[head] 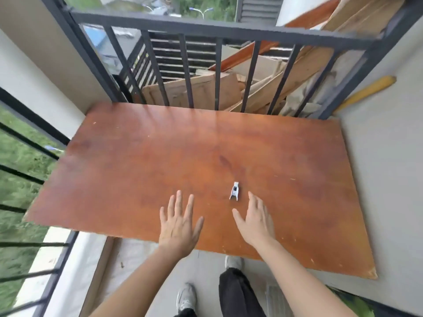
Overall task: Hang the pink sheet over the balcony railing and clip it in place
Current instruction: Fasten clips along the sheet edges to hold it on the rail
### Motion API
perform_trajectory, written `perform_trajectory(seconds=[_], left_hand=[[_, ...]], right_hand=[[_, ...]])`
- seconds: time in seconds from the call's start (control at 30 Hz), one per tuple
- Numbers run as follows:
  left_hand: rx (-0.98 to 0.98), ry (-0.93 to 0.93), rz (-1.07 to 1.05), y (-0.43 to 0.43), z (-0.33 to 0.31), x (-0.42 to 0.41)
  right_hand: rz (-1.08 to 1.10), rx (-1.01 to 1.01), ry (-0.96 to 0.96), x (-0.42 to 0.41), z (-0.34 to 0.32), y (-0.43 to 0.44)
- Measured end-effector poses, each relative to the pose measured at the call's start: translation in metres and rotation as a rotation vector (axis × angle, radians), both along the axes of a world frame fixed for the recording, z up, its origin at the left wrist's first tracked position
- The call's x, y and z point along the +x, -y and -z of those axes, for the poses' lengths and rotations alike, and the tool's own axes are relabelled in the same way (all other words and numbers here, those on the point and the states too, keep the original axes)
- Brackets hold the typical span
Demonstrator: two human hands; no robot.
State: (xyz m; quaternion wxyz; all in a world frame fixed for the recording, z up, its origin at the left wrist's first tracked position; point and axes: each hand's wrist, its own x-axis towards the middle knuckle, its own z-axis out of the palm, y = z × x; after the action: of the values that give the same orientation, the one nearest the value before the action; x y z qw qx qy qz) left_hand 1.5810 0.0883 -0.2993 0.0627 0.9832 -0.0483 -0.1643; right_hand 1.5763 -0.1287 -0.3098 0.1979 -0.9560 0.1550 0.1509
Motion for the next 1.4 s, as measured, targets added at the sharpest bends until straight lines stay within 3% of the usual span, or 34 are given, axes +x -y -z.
perform_trajectory(seconds=[0.2,0.37,0.63,0.87,1.07,1.4], left_hand=[[0.039,-0.218,-0.077,0.024,0.061,0.029],[0.054,-0.372,-0.201,0.033,0.097,0.025],[0.006,-0.435,-0.205,0.015,0.093,0.02],[-0.081,-0.28,-0.429,-0.052,0.03,0.006],[-0.054,-0.108,-0.581,-0.146,-0.023,-0.064],[-0.026,0.076,-1.277,-0.234,-0.082,-0.236]], right_hand=[[-0.168,-0.02,-0.139,0.072,0.049,0.018],[-0.337,-0.023,-0.239,0.082,0.075,0.015],[-0.247,0.114,-0.239,0.079,0.072,0.005],[-0.152,0.243,-0.125,0.073,0.005,-0.044],[-0.246,0.393,-0.077,0.058,-0.037,-0.137],[-0.903,0.5,-0.228,0.005,-0.082,-0.322]])
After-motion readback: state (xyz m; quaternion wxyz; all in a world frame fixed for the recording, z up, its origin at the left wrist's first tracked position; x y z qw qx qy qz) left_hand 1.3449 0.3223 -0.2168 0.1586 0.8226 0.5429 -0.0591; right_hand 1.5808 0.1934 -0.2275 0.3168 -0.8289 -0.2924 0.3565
